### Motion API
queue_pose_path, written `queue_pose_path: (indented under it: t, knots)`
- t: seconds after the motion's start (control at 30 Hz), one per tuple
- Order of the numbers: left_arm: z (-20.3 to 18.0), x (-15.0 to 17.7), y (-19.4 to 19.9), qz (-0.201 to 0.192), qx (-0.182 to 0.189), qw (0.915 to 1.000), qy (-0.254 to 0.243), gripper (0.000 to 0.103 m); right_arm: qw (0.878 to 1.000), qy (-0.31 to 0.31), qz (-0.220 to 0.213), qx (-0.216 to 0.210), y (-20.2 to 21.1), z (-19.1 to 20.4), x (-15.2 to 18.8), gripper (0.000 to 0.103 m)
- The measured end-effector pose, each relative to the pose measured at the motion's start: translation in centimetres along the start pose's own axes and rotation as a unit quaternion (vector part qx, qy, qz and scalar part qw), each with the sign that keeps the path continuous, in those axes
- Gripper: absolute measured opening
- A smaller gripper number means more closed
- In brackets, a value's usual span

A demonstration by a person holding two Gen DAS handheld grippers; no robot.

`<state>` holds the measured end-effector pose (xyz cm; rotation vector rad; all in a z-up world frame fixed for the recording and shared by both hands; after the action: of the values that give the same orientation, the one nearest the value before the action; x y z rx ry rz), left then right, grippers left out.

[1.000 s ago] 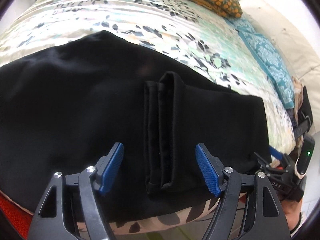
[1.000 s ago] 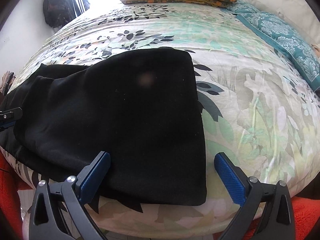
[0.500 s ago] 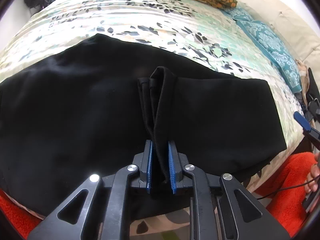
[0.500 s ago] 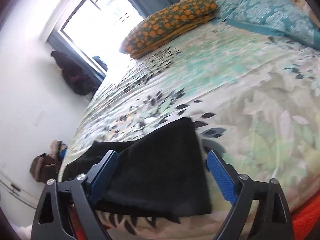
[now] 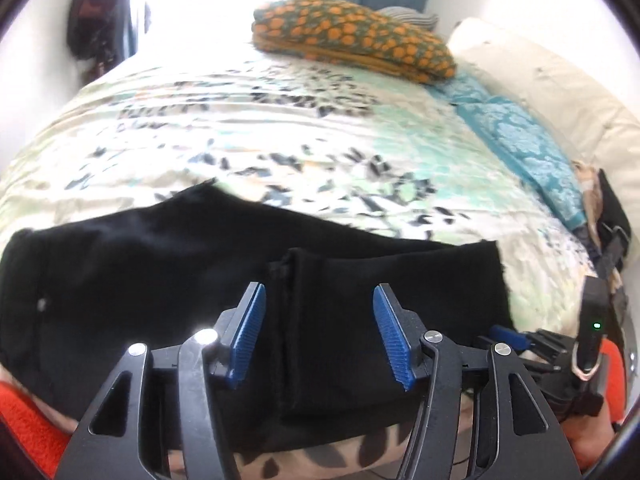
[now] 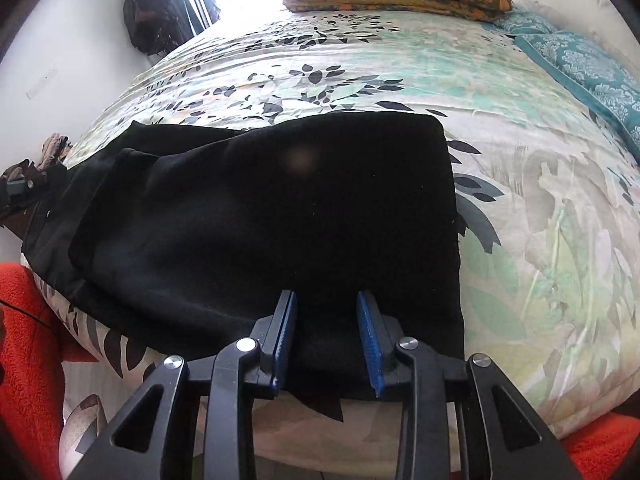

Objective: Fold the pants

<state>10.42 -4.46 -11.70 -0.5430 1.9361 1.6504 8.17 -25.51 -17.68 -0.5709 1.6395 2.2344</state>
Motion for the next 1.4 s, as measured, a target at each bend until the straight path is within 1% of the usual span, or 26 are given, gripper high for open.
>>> queue_pose_path:
  t: [0.03, 0.07, 0.1, 0.17, 0.2, 0.23, 0.3, 0.33, 0.37, 0.4, 0.43, 0.53, 0.6, 0.63, 0.73, 0.77, 0.83, 0.9, 0.97, 1.03, 1.1, 1.2, 1.27, 1.3, 1.33, 1.4]
  knots:
    - [-1.2, 0.3, -0.7, 0.006, 0.005, 0.9997, -0.023, 0.062, 1.000, 0.001, -0.001, 0.001, 0.0, -0.1, -0.1, 0.033]
    - [-2.1, 0.9, -2.0, 0.018, -0.005, 0.9988, -0.046, 0.062, 1.000, 0.002, -0.001, 0.002, -0.1, -0.1, -0.1, 0.033]
    - [-2.3, 1.7, -3.5, 0.038, -0.025, 0.9970, -0.063, 0.062, 1.000, 0.003, -0.002, 0.003, -0.1, -0.1, -0.1, 0.033]
    - [-1.7, 3.6, -6.7, 0.098, -0.057, 0.9912, -0.067, 0.061, 1.000, -0.001, 0.002, -0.003, 0.2, -0.1, -0.2, 0.033]
    - [-1.4, 4.3, -7.1, 0.103, -0.060, 0.9906, -0.067, 0.060, 1.000, -0.009, 0.006, -0.010, 0.6, -0.2, -0.5, 0.033]
    - [-1.3, 4.5, -6.5, 0.084, -0.063, 0.9914, -0.077, 0.060, 1.000, -0.022, 0.004, -0.018, 1.4, -0.3, -0.9, 0.033]
    - [-1.9, 4.7, -6.4, 0.089, -0.084, 0.9871, -0.104, 0.061, 0.999, -0.038, -0.029, -0.023, 3.1, -0.7, -2.6, 0.033]
    - [-1.9, 4.7, -6.3, 0.088, -0.087, 0.9866, -0.106, 0.061, 0.998, -0.039, -0.041, -0.019, 3.6, -0.8, -3.7, 0.038]
    - [-1.8, 4.7, -6.4, 0.090, -0.088, 0.9868, -0.102, 0.061, 0.998, -0.039, -0.042, -0.013, 3.5, -1.1, -4.8, 0.043]
    - [-1.7, 4.6, -6.5, 0.090, -0.088, 0.9870, -0.100, 0.061, 0.998, -0.041, -0.037, -0.006, 3.1, -1.5, -5.8, 0.053]
    - [-1.6, 4.7, -6.2, 0.089, -0.089, 0.9868, -0.102, 0.061, 0.999, -0.043, -0.027, -0.002, 2.4, -1.8, -6.7, 0.057]
    - [-1.4, 4.7, -6.2, 0.091, -0.089, 0.9865, -0.103, 0.061, 0.999, -0.051, 0.013, 0.005, -0.7, -2.9, -8.0, 0.057]
    - [-1.4, 4.8, -6.1, 0.092, -0.087, 0.9865, -0.104, 0.061, 0.998, -0.049, 0.047, 0.009, -2.9, -3.4, -7.6, 0.057]
    - [-1.5, 4.8, -6.1, 0.092, -0.087, 0.9862, -0.106, 0.061, 0.998, -0.039, 0.047, 0.015, -3.2, -3.3, -7.4, 0.058]
    - [-1.4, 4.8, -6.2, 0.092, -0.085, 0.9864, -0.106, 0.061, 0.999, -0.022, 0.034, 0.034, -2.3, -2.6, -7.4, 0.059]
    - [-1.4, 4.8, -6.2, 0.092, -0.084, 0.9866, -0.106, 0.061, 0.999, -0.026, 0.024, 0.033, -1.5, -2.1, -7.3, 0.059]
    - [-1.4, 4.8, -6.2, 0.091, -0.083, 0.9866, -0.107, 0.062, 1.000, -0.025, 0.006, 0.013, 0.5, -0.4, -6.8, 0.059]
    - [-1.4, 4.8, -6.3, 0.091, -0.082, 0.9869, -0.105, 0.062, 1.000, -0.014, -0.009, -0.005, 2.1, 2.2, -5.6, 0.059]
    - [-1.3, 4.8, -6.3, 0.091, -0.080, 0.9874, -0.102, 0.063, 1.000, 0.016, -0.006, -0.024, 2.3, 5.2, -3.7, 0.059]
    - [-1.3, 4.8, -6.4, 0.090, -0.079, 0.9878, -0.100, 0.063, 0.999, 0.047, 0.007, -0.020, 1.2, 7.1, -1.2, 0.059]
    - [-1.3, 4.8, -6.4, 0.089, -0.077, 0.9878, -0.101, 0.063, 0.997, 0.073, 0.027, -0.002, -0.4, 7.8, 0.6, 0.060]
    - [-1.1, 4.8, -6.3, 0.087, -0.073, 0.9883, -0.102, 0.063, 0.995, 0.099, -0.003, 0.017, 1.2, 8.4, -0.1, 0.060]
    - [-1.1, 4.8, -6.4, 0.087, -0.072, 0.9887, -0.099, 0.064, 0.993, 0.108, -0.049, 0.027, 3.0, 8.7, -1.0, 0.061]
    - [-1.2, 4.8, -6.4, 0.087, -0.073, 0.9886, -0.098, 0.064, 0.991, 0.111, -0.063, 0.032, 3.5, 8.7, -1.1, 0.063]
    - [-1.2, 4.8, -6.4, 0.087, -0.074, 0.9886, -0.099, 0.065, 0.991, 0.112, -0.064, 0.033, 3.5, 8.7, -1.0, 0.067]
    - [-1.3, 4.8, -6.5, 0.085, -0.076, 0.9885, -0.100, 0.065, 0.993, 0.107, -0.033, 0.028, 2.1, 8.4, -0.2, 0.070]
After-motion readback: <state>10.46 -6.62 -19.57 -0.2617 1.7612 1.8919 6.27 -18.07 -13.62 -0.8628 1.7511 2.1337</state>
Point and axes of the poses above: each gripper's, at about its wrist camera, not at the fingertips, and y roughly against the way its jaws point, z to its left, x to its underside, the point moved 5 cm from there along -y, roughly the way its jaws point, and after that the axes turned 7 degrees about -x, right-handed, at the moved point
